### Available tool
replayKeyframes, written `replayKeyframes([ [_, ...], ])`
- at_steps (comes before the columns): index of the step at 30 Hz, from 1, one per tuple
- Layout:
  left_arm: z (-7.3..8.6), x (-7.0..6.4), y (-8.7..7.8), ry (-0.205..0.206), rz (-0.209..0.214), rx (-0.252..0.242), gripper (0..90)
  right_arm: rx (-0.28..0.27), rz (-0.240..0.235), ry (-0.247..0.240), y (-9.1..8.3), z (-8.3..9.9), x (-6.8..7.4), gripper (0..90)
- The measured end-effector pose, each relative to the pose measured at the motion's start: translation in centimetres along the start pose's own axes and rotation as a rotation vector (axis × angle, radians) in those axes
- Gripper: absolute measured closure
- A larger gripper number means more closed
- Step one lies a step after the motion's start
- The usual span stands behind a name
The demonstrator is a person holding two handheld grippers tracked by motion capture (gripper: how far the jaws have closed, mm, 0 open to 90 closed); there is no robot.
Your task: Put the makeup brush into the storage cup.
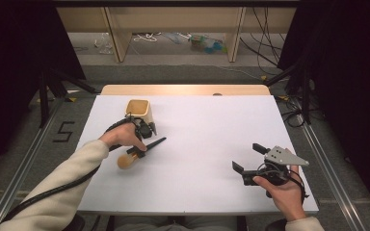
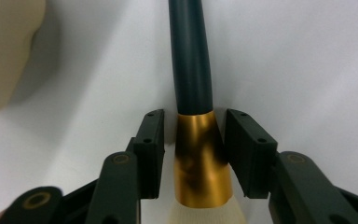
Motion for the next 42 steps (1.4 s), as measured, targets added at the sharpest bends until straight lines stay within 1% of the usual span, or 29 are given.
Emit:
replayKeyframes([
  [2,-0.02,-0.02,0.03,-0.002,0.008,0.004,59.9,-0.002,-0.001,-0.001,0.01,0.00,0.00,2.0],
  [5,-0.06,-0.03,0.04,0.006,0.018,0.013,62.3,0.002,-0.001,-0.001,0.02,0.01,0.00,2.0],
  [6,-0.05,-0.03,0.11,0.009,0.017,0.006,63.1,0.002,-0.002,-0.001,0.03,0.01,-0.01,2.1],
  [7,-0.06,-0.09,0.11,0.005,0.021,0.008,63.2,0.003,-0.001,0.000,0.02,0.01,-0.02,2.0],
  [10,-0.07,0.02,0.10,0.014,0.020,0.007,63.7,0.002,0.001,0.000,0.01,0.02,0.00,2.2],
  [13,-0.09,0.07,0.10,0.009,0.028,0.006,64.4,-0.001,0.005,0.000,-0.03,0.00,-0.02,2.2],
  [15,-0.08,0.01,0.10,0.019,0.031,0.011,64.6,-0.001,0.006,0.000,-0.04,0.00,-0.03,2.2],
  [16,-0.11,0.03,0.09,0.031,0.027,0.015,64.7,-0.002,0.006,0.001,-0.03,-0.01,-0.03,2.3],
  [18,-0.16,-0.03,0.09,0.031,0.024,0.021,65.0,-0.001,0.007,0.002,-0.05,-0.02,-0.02,2.2],
  [19,-0.16,-0.10,0.11,0.023,0.028,0.022,65.1,-0.003,-0.001,0.004,-0.04,-0.02,-0.03,2.3],
  [20,-0.18,-0.10,0.10,0.026,0.028,0.024,65.1,-0.003,-0.001,0.004,-0.04,-0.02,-0.03,2.3],
  [22,-0.16,-0.11,0.11,0.020,0.028,0.022,65.2,-0.002,0.008,0.001,-0.05,-0.01,-0.04,2.3],
  [23,-0.18,-0.03,0.11,0.027,0.025,0.022,65.2,-0.001,0.003,0.003,-0.05,-0.02,-0.04,2.3],
  [25,-0.20,-0.04,0.11,0.028,0.027,0.026,65.3,-0.007,-0.006,0.008,-0.02,-0.01,-0.02,2.4],
  [26,-0.20,-0.08,0.13,0.025,0.032,0.028,65.3,-0.004,0.000,0.004,-0.03,-0.01,-0.03,2.4],
  [28,-0.28,0.01,0.11,0.035,0.037,0.039,65.3,-0.004,-0.002,0.006,-0.03,-0.02,-0.03,2.4],
  [29,-0.30,-0.10,0.12,0.021,0.045,0.043,65.3,-0.004,-0.002,0.006,-0.03,-0.02,-0.03,2.4],
  [31,-0.40,-0.03,0.12,0.035,0.039,0.048,65.4,-0.004,0.000,0.005,-0.02,-0.03,-0.02,2.4],
  [32,-0.43,-0.05,0.13,0.036,0.037,0.049,65.4,-0.004,-0.001,0.005,-0.02,-0.03,-0.02,2.4],
  [33,-0.44,-0.06,0.12,0.038,0.037,0.052,65.4,-0.003,0.009,0.002,-0.03,-0.03,-0.03,2.4],
  [34,-0.46,-0.06,0.11,0.042,0.037,0.054,65.4,-0.004,-0.002,0.006,-0.01,-0.02,-0.03,2.4],
  [35,-0.46,-0.07,0.11,0.046,0.037,0.055,65.4,-0.003,0.004,0.003,-0.04,-0.02,-0.05,2.4],
  [37,-0.45,-0.11,0.09,0.051,0.039,0.057,65.4,-0.004,-0.001,0.006,-0.03,-0.01,-0.05,2.4],
  [38,-0.45,-0.11,0.07,0.059,0.040,0.059,65.4,-0.004,-0.001,0.006,-0.03,-0.01,-0.05,2.4],
  [39,-0.45,-0.13,0.07,0.065,0.041,0.056,65.5,-0.003,0.008,0.004,-0.05,-0.01,-0.05,2.4],
  [41,-0.42,-0.29,0.04,0.078,0.049,0.044,65.5,-0.003,0.006,0.004,-0.05,-0.02,-0.07,2.4],
  [42,-0.44,-0.24,-0.03,0.097,0.048,0.035,65.5,-0.003,0.005,0.004,-0.05,-0.01,-0.07,2.4],
])
Point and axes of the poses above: each handheld gripper's, and its own axes: y roughly forward along the jaws, z roughly out of its underside, x roughly to its left, the point moved 1 cm from there along y, roughly forward along the jaws, and after that the axes turned 1 degree about z, right-handed, at the moved point
